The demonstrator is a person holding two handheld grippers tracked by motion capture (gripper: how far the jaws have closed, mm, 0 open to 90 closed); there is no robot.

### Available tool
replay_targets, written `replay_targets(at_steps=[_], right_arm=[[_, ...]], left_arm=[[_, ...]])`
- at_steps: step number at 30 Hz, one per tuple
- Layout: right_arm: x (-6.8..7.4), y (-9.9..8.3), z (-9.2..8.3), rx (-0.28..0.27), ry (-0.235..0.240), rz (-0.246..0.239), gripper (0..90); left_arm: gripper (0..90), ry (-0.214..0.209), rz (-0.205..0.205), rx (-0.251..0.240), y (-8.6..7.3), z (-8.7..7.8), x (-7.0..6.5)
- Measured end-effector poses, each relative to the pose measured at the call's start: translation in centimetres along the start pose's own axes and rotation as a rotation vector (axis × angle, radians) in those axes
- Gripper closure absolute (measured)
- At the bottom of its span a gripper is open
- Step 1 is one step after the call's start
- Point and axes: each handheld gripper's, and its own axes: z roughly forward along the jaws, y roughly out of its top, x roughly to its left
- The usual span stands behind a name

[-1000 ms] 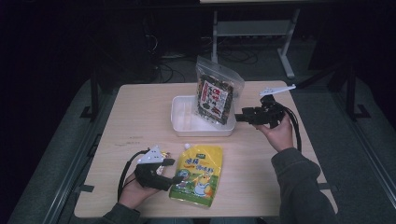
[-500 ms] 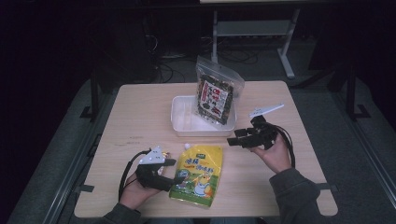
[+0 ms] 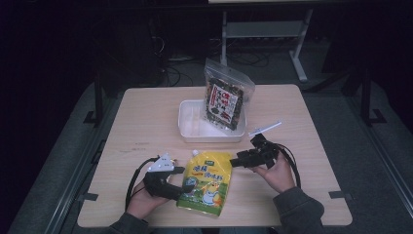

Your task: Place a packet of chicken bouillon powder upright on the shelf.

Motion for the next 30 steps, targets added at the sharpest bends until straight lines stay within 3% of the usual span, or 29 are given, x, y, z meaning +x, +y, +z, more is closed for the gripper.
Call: replay_targets(at_steps=[4,8,11,17,24,26,30], right_arm=[[0.0,0.0,0.6,0.014,-0.02,0.003,47.4],[-0.6,-0.4,1.4,0.013,-0.028,0.035,49.5],[-1.1,-0.8,2.2,0.042,-0.044,0.055,49.7],[-1.3,-0.7,3.2,0.048,-0.029,0.077,54.2],[-1.9,-0.7,4.2,0.057,0.003,0.112,70.6],[-2.1,-0.8,4.3,0.059,0.005,0.13,79.2],[-2.3,-0.8,4.1,0.044,0.042,0.148,88.5]], left_arm=[[24.7,-0.001,0.003,0.007,0.0,0.2,-0.1],[24.7,-0.002,0.006,0.006,0.0,0.3,-0.3],[24.7,-0.005,0.016,0.015,0.0,0.4,-0.4],[24.5,-0.006,0.01,0.015,-0.1,0.4,-0.3],[24.5,-0.009,0.004,0.017,-0.1,0.5,-0.1],[24.6,-0.009,0.001,0.018,-0.1,0.5,-0.1],[24.5,-0.011,-0.002,0.02,-0.2,0.6,0.0]])
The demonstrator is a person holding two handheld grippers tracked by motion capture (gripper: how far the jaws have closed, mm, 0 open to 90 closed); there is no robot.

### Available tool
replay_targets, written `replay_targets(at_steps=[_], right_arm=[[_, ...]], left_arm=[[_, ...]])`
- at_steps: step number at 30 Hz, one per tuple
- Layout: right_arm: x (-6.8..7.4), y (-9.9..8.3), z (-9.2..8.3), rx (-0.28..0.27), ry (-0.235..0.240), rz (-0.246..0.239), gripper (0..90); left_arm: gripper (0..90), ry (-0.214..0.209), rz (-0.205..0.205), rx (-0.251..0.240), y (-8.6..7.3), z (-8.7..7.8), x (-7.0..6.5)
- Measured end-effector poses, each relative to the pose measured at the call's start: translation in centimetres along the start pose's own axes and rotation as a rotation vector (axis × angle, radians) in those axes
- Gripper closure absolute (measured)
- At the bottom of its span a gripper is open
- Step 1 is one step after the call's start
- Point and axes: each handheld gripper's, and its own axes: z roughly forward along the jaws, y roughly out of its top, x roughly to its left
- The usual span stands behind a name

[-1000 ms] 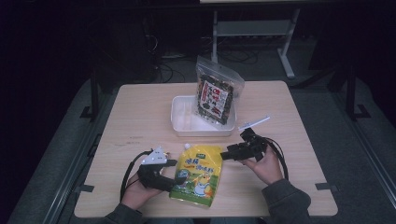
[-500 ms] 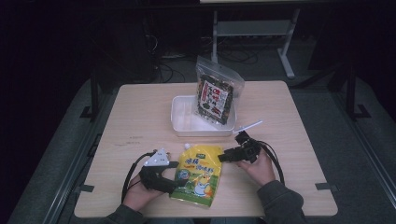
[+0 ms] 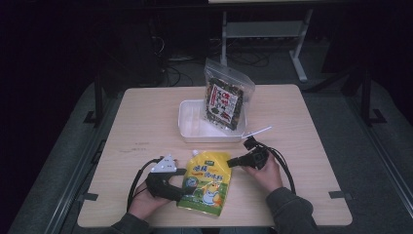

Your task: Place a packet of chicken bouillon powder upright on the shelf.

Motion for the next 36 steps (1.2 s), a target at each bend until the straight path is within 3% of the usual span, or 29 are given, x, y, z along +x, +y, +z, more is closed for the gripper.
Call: replay_targets(at_steps=[8,20,25,30,32,36], right_arm=[[0.5,0.0,-0.5,-0.019,0.021,-0.014,89.7],[2.3,-0.6,-3.0,-0.108,0.074,-0.06,89.7],[3.1,-1.1,-4.2,-0.138,0.093,-0.094,89.8],[3.8,-1.4,-5.0,-0.159,0.126,-0.119,89.7],[4.3,-1.6,-5.6,-0.174,0.152,-0.139,89.7],[4.8,-1.8,-6.1,-0.186,0.178,-0.169,89.7]], left_arm=[[24.4,0.009,-0.018,0.001,-0.1,-0.1,0.3],[21.2,0.023,-0.055,0.002,-0.3,-0.3,0.8],[18.5,-0.017,-0.102,0.012,-0.5,-0.1,1.2],[17.6,-0.041,-0.105,0.041,-0.5,0.3,1.2],[17.9,-0.083,-0.123,0.045,-0.5,0.5,1.2],[23.4,-0.112,-0.122,0.04,-0.5,0.5,1.3]])
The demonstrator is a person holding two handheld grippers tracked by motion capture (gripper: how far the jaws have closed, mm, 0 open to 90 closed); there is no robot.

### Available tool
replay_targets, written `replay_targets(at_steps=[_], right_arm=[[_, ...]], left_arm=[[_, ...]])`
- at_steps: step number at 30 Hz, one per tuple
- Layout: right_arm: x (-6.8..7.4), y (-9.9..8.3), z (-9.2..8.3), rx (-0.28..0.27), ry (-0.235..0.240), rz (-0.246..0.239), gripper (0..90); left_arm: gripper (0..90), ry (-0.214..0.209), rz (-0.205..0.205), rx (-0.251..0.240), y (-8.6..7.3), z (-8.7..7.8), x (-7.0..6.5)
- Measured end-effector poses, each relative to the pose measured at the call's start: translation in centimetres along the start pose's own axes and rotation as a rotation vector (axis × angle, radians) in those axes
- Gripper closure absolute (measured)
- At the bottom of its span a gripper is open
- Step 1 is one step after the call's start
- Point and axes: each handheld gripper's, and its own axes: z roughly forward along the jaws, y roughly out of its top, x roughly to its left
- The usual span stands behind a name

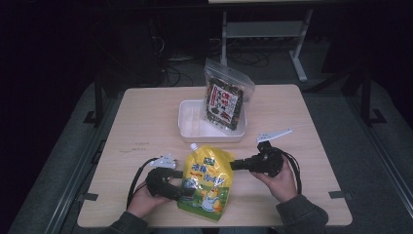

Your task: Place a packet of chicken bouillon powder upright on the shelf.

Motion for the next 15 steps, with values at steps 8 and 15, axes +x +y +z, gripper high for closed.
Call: replay_targets(at_steps=[8,15], right_arm=[[0.44,0.06,-0.26,-0.014,0.035,-0.026,89.7],[0.94,0.18,-0.49,-0.023,0.052,-0.048,89.7]], left_arm=[[39.7,-0.102,-0.037,-0.038,-0.01,-0.34,0.5],[50.0,-0.126,-0.056,-0.064,-0.07,-0.92,0.76]])
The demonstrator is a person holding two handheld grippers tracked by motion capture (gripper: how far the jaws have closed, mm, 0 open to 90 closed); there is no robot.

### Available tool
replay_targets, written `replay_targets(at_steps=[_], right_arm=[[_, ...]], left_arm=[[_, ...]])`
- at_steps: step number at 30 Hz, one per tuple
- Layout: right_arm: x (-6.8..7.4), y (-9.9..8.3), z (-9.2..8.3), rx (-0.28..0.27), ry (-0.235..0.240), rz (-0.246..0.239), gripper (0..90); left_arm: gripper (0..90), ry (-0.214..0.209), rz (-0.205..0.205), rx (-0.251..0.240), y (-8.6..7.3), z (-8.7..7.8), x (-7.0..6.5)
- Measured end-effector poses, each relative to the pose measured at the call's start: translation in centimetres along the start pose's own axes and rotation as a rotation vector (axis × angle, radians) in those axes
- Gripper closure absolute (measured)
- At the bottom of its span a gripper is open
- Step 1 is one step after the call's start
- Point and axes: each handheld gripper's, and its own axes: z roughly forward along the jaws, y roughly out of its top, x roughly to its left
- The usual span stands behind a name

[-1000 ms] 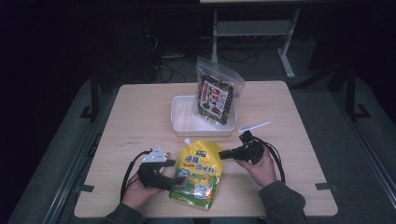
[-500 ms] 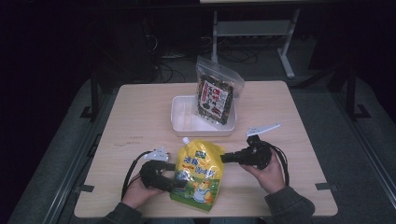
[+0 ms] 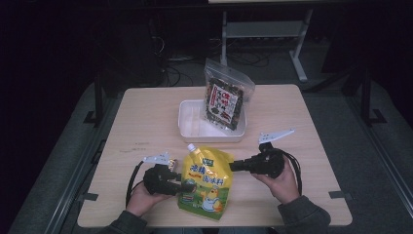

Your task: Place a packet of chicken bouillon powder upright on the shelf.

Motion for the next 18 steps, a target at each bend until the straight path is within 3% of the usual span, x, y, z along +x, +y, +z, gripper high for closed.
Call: replay_targets(at_steps=[5,11,14,18], right_arm=[[0.0,0.0,-0.3,0.015,0.026,-0.009,89.6],[0.1,0.7,-0.8,0.071,0.036,-0.021,87.3],[-0.1,1.6,-0.8,0.14,0.038,-0.011,76.7],[-0.4,3.0,-0.7,0.176,0.031,-0.005,67.5]], left_arm=[[65.8,-0.021,0.009,-0.028,-0.1,-0.4,0.1],[75.7,-0.045,0.032,-0.038,0.0,-0.4,-0.1],[77.9,-0.056,0.043,-0.047,0.0,-0.4,-0.3],[78.3,-0.064,0.05,-0.052,0.1,-0.3,-0.5]])
